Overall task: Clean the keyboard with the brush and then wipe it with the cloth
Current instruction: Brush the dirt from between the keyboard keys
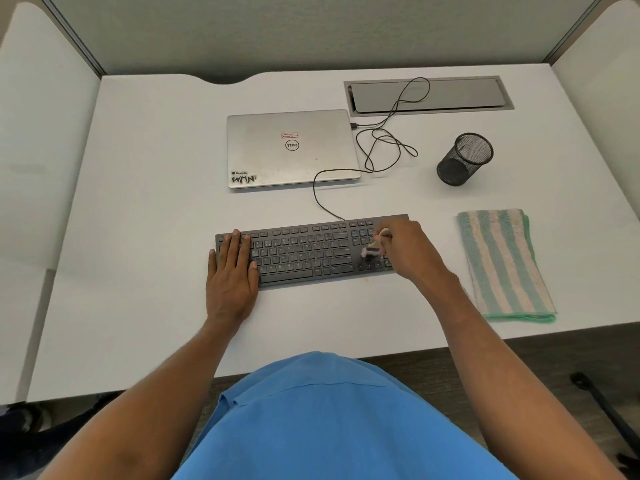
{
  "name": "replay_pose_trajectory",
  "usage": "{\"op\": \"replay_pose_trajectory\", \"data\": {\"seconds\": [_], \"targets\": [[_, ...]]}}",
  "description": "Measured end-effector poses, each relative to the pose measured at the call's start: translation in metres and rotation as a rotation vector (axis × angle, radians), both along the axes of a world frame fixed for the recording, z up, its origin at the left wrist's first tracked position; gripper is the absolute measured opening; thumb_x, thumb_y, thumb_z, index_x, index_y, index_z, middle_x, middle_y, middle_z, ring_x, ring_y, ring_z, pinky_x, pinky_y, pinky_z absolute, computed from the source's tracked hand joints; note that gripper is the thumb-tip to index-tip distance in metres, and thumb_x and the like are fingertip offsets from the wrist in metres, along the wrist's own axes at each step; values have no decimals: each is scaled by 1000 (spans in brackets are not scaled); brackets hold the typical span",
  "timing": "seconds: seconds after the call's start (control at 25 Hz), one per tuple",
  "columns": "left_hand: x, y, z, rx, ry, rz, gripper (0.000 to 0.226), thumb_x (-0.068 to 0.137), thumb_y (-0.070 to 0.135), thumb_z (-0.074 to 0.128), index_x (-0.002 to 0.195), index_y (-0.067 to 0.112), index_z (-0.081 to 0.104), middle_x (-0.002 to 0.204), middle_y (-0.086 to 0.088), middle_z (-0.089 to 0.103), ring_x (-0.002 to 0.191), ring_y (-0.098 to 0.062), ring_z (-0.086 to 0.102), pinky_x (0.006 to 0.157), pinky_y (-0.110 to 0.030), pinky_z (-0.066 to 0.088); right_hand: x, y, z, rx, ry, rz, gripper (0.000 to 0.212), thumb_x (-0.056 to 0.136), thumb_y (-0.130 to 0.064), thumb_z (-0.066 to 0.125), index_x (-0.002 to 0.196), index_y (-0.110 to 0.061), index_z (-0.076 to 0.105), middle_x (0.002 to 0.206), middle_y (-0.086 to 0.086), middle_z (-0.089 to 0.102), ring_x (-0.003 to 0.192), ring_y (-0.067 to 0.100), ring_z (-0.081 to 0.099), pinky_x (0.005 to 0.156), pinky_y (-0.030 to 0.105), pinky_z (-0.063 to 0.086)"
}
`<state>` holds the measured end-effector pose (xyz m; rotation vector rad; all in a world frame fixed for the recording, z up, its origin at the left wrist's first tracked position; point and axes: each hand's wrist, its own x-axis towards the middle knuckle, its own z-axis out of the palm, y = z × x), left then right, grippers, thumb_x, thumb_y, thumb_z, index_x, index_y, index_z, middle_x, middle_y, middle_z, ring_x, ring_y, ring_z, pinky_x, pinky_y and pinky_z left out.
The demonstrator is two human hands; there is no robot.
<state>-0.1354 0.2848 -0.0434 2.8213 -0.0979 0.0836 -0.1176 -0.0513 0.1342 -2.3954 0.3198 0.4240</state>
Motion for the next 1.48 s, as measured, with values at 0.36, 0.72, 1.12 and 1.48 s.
{"op": "replay_pose_trajectory", "data": {"seconds": [0.36, 0.72, 1.12, 1.48], "targets": [[-1, 2, 1, 12, -6, -9, 61, 110, 35, 27, 168, 19, 24, 176, -3, 18, 164, -20, 11, 133, -49, 8, -2, -1, 6, 45, -43, 8, 19, 102, -1, 48, 96, -2, 66, 81, 5, 61, 50, -3, 60, 44, 11, 37], [-1, 1, 4, -33, 17, -2, 61, 109, 37, 26, 168, 21, 24, 176, -1, 17, 164, -18, 10, 132, -48, 14, -2, -5, 3, -74, -110, 42, 22, 103, -4, 45, 111, 6, 63, 107, 23, 63, 66, 5, 45, 49, 4, 36], [-2, -1, 7, -51, 22, 12, 61, 109, 37, 26, 168, 21, 24, 177, 0, 17, 164, -17, 10, 132, -48, 14, -12, -10, -5, -117, -167, -9, 27, 102, -9, 48, 78, -8, 60, 75, 4, 61, 61, 7, 54, 51, 9, 38], [-2, -1, 7, -49, 26, 17, 61, 109, 37, 28, 168, 21, 25, 176, 1, 17, 164, -17, 10, 132, -47, 14, -27, -8, -20, -34, -228, -89, 18, 101, -7, 49, 96, -1, 65, 92, 11, 67, 73, 17, 62, 62, 21, 51]]}}
